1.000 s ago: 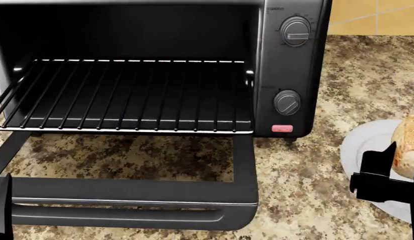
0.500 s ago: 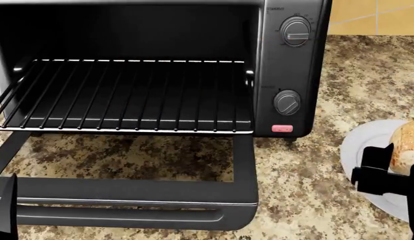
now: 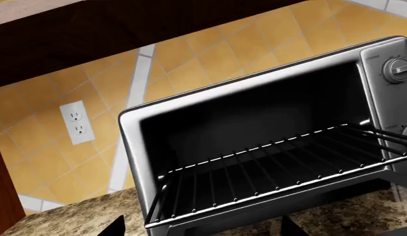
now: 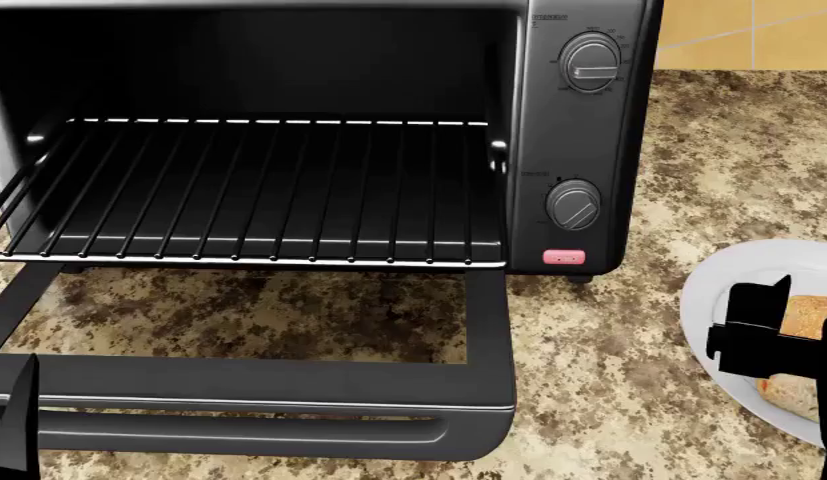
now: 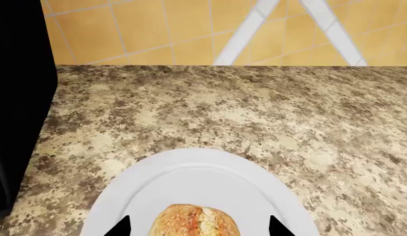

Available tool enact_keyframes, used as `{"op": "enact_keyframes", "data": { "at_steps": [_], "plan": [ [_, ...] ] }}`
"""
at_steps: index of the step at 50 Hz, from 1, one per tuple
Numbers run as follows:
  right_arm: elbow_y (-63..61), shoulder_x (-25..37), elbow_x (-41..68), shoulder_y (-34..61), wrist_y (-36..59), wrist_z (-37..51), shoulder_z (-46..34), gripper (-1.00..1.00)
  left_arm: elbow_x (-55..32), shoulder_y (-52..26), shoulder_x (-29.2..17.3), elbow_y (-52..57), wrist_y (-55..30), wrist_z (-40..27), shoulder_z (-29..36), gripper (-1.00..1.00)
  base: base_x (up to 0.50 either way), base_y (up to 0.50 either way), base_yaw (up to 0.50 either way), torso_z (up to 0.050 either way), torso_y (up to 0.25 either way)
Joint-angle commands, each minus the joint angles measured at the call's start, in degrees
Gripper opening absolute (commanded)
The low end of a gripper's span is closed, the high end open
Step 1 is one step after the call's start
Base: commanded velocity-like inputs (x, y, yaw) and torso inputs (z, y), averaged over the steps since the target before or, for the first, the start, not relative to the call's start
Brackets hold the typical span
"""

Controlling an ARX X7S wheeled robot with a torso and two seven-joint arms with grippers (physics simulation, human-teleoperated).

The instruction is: Pick the bread from the rack and place it on the plate on the counter.

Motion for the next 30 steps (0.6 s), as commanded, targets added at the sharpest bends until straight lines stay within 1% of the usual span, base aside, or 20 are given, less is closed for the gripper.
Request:
{"op": "enact_keyframes", "data": {
  "at_steps": [1, 7, 13, 21, 30],
  "plan": [
    [-8.7, 4.3, -4.0, 1.5, -0.5, 4.0, 0.8, 1.00, 0.6, 0.7, 0.2, -0.7, 0.8, 0.2, 0.5, 1.00, 0.00, 0.00, 0.00, 0.000, 0.000],
    [-21.0, 9.7, -7.5, 5.7, 1.9, 9.0, 2.4, 1.00, 0.9, 1.2, 0.5, -1.3, 1.4, 0.5, 0.6, 1.00, 0.00, 0.00, 0.00, 0.000, 0.000],
    [-30.0, 12.8, -9.7, 9.2, 5.5, 12.5, 4.0, 1.00, 1.2, 1.4, 0.3, -1.1, 1.6, 0.3, 0.7, 1.00, 0.00, 0.00, 0.00, 0.000, 0.000],
    [-41.5, 17.1, -13.4, 10.4, 6.9, 16.9, 4.8, 1.00, 1.7, 1.8, 0.2, -0.8, 1.6, -0.1, 0.9, 1.00, 0.00, 0.00, 0.00, 0.000, 0.000],
    [-54.9, 23.8, -16.4, 11.8, 7.6, 21.2, 6.2, 1.00, 2.1, 2.0, 0.0, -0.7, 1.6, -0.2, 1.0, 1.00, 0.00, 0.00, 0.00, 0.000, 0.000]
  ]
}}
